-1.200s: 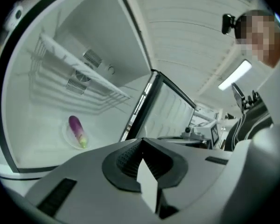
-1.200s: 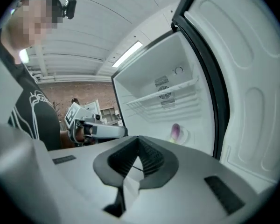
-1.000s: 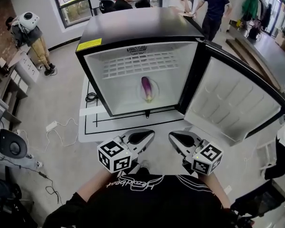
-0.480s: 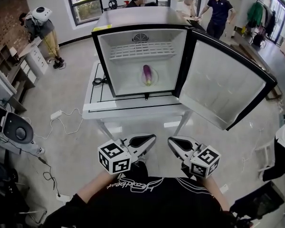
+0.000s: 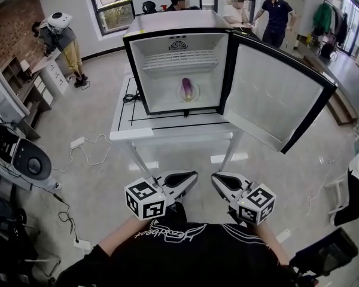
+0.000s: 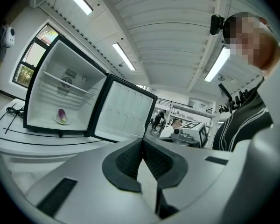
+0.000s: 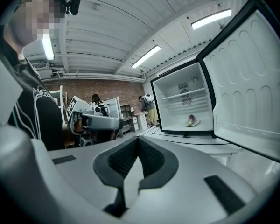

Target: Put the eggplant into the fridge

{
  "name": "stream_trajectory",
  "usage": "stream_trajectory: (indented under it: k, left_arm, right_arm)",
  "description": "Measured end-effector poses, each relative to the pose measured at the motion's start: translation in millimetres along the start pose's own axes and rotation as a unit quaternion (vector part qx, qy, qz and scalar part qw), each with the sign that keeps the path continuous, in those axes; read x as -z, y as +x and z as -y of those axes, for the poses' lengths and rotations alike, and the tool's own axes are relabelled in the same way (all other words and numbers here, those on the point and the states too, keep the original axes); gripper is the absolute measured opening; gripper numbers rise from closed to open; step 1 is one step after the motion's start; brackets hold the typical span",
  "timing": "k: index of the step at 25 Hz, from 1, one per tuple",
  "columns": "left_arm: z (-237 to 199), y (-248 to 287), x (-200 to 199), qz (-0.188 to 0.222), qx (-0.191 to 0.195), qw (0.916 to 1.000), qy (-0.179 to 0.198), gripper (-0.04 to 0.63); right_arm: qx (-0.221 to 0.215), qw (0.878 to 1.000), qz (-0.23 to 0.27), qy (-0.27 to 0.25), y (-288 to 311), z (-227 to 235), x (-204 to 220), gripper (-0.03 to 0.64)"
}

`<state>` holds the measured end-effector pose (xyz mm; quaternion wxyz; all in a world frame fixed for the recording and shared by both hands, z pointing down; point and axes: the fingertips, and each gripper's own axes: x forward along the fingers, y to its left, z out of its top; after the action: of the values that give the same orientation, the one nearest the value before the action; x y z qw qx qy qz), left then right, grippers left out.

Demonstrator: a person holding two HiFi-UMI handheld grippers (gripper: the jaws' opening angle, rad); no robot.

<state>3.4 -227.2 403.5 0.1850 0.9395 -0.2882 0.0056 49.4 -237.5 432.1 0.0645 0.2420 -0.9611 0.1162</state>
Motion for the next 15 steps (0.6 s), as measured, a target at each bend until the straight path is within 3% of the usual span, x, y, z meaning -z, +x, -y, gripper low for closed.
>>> stream_trajectory:
  k: [7,15]
  left_arm:
    - [16.5,-6.8,11.4,0.000,0.002,1.0000,0.000,0.008]
    - [25.1,-6.0,14.6,0.000,0.008,1.0000,0.002,0.008]
  right_arm:
    - [0.002,1.000,-0.012,-0.016,-9.6,-17.0,13.6,0.006]
    - [0.008,1.000,-0.002,0.009,-18.9,-17.7,16.0,0.006]
